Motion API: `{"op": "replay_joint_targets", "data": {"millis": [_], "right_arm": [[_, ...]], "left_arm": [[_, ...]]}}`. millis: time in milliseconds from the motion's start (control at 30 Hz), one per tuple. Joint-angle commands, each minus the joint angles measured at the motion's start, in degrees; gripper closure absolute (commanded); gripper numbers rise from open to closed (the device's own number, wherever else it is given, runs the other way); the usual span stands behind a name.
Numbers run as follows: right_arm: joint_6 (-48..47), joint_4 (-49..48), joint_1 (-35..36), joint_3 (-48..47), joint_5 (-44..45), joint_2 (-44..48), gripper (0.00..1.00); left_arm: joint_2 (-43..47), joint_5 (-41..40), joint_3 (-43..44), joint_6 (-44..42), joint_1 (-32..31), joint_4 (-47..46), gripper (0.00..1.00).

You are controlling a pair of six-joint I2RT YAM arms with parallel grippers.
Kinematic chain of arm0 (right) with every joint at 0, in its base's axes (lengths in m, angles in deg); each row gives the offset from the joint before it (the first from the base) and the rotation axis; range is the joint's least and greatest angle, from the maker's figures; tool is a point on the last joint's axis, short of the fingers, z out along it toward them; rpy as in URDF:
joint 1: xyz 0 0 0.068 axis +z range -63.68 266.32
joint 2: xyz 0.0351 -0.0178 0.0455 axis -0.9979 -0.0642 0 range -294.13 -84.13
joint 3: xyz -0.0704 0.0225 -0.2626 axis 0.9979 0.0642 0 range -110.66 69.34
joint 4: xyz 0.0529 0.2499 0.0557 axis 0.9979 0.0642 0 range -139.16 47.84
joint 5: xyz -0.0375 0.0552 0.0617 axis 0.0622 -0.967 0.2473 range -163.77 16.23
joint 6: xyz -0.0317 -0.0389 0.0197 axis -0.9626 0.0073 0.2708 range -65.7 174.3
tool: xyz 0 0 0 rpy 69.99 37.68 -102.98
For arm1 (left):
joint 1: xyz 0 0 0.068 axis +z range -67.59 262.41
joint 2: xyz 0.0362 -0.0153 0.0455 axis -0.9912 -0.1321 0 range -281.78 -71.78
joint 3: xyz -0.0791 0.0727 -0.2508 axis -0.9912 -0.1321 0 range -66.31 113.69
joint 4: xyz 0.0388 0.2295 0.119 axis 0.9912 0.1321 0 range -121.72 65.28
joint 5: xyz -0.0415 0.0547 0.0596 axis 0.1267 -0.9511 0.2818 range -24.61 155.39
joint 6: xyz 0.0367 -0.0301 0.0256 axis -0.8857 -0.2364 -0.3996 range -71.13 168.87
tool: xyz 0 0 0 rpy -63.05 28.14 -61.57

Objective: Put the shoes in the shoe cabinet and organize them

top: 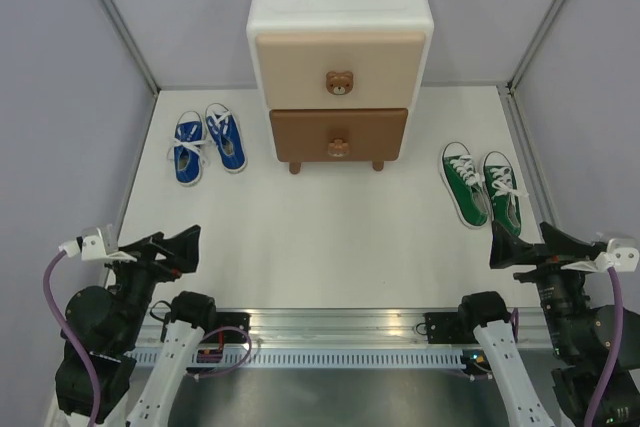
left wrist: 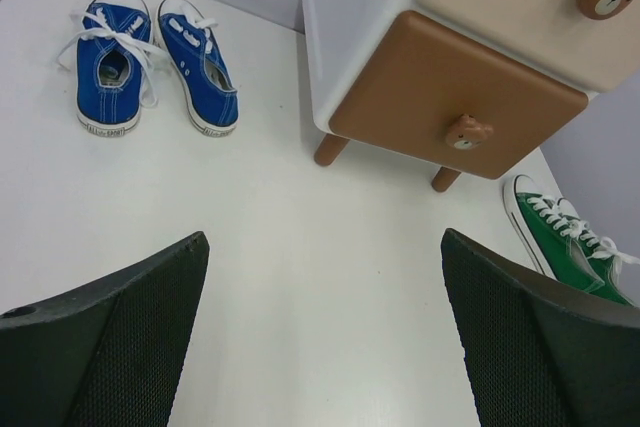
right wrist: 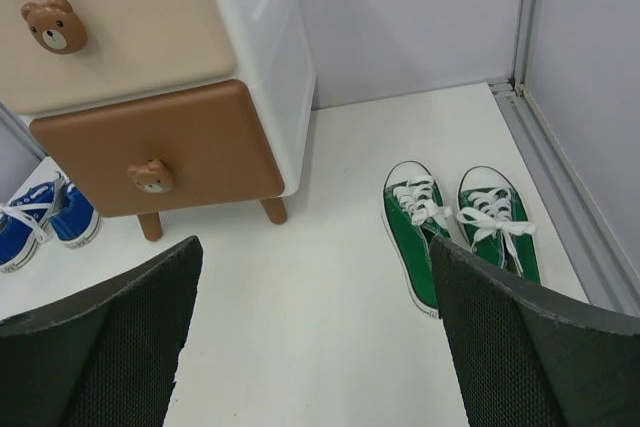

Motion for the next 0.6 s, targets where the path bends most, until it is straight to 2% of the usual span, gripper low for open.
{"op": "replay_joint_targets", "data": {"millis": [0, 133, 300, 400, 500, 533, 567], "right_arm": [[0.50, -2.57, 0.10, 1.24, 1.19, -1.24, 0.02], [0.76, -4.59, 0.10, 2.11, 1.46, -3.34, 0.02], [-0.46, -10.02, 0.10, 5.98, -9.59, -9.49, 0.02], [1.38, -15.38, 0.10, 8.44, -11.64, -13.97, 0.02], [2.25, -20.14, 0.10, 8.62, -13.14, -19.85, 0.02], [2.96, -21.81, 0.10, 7.58, -12.44, -28.22, 0.02], [2.96, -21.82, 0.10, 7.48, -12.43, -28.31, 0.02]], "left_arm": [[-1.99, 0.28, -0.39, -1.30, -0.19, -0.75, 0.00], [-3.22, 0.37, -0.48, -1.56, -0.19, -1.98, 0.00], [-7.52, 2.47, -2.14, -0.95, -0.19, -5.40, 0.00], [-11.73, 3.00, -2.67, -1.20, -0.19, -7.86, 0.00], [-16.48, 3.27, -3.38, -3.66, -0.19, -10.85, 0.00], [-20.41, 3.53, -2.94, -5.24, -0.19, -11.91, 0.00], [-20.45, 3.53, -2.85, -5.25, -0.19, -11.92, 0.00]]}}
